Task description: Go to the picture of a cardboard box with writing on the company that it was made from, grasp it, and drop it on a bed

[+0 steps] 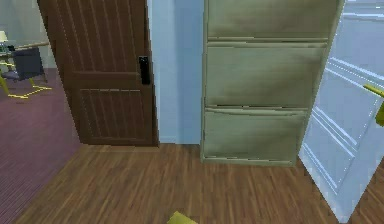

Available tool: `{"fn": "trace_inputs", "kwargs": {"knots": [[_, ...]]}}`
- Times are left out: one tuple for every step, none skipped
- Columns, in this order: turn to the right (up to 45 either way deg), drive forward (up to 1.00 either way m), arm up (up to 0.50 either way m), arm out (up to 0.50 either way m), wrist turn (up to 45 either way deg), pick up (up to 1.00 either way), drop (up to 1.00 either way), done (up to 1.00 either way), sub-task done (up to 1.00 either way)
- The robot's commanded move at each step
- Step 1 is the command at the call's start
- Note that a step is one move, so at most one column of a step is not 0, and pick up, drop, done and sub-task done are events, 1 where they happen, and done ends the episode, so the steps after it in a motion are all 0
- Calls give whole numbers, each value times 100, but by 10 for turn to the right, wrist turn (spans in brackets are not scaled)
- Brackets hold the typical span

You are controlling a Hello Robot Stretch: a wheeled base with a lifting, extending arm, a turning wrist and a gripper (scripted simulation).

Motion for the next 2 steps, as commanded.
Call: {"fn": "trace_inputs", "kwargs": {"knots": [[30,0,0,0,0,0,0,0,0],[0,45,0,0,0,0,0,0,0]]}}
